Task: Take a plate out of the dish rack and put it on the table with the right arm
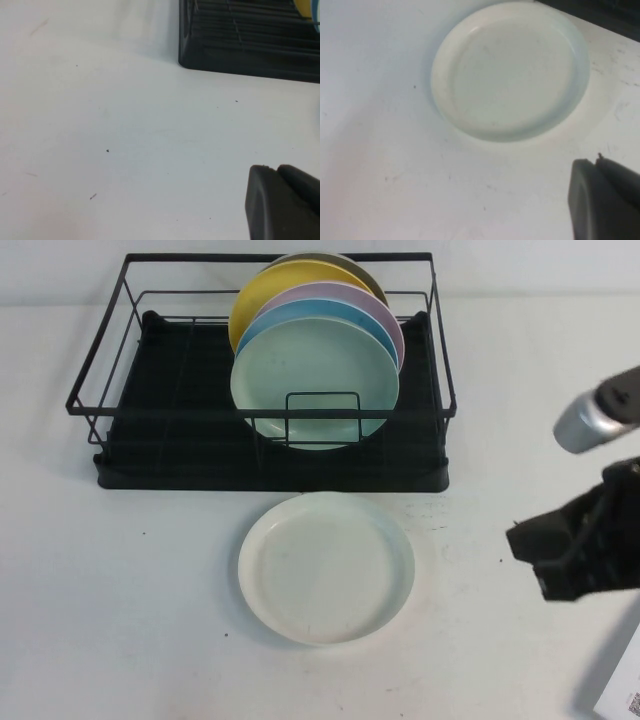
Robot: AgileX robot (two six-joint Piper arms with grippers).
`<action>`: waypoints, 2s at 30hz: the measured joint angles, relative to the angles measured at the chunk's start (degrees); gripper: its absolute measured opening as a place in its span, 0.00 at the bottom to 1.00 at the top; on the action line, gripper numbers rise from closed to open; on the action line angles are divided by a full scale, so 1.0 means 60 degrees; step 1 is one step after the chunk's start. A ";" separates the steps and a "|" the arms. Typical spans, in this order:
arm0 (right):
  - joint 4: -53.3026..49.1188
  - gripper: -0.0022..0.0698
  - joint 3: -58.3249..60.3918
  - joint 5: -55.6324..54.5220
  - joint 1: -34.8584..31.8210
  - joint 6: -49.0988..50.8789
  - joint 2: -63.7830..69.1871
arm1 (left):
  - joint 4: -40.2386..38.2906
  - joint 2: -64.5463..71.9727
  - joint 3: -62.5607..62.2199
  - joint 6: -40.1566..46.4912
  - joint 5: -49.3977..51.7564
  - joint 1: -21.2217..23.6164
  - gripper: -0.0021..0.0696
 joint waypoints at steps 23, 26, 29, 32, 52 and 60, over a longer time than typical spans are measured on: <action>-0.1355 0.00 0.4501 -0.2408 -0.2006 -0.0769 -0.3430 | 0.0000 0.0000 0.0000 0.0000 0.0000 -0.0015 0.02; -0.1374 0.00 0.6093 -0.3276 -0.3044 -0.0731 -0.4929 | 0.0000 0.0000 0.0000 0.0000 0.0000 -0.0015 0.02; -0.1352 0.00 0.7443 -0.3819 -0.3953 -0.0700 -0.6691 | 0.0000 0.0000 0.0000 0.0000 0.0000 -0.0015 0.02; -0.1266 0.00 0.8301 -0.4634 -0.4646 -0.0700 -0.8359 | 0.0000 0.0000 0.0000 0.0000 0.0000 -0.0015 0.02; -0.1164 0.00 0.9097 -0.3538 -0.5230 -0.0664 -1.0570 | 0.0000 0.0000 0.0000 0.0000 0.0000 -0.0015 0.02; -0.1164 0.00 0.9097 -0.3538 -0.5230 -0.0664 -1.0570 | 0.0000 0.0000 0.0000 0.0000 0.0000 -0.0015 0.02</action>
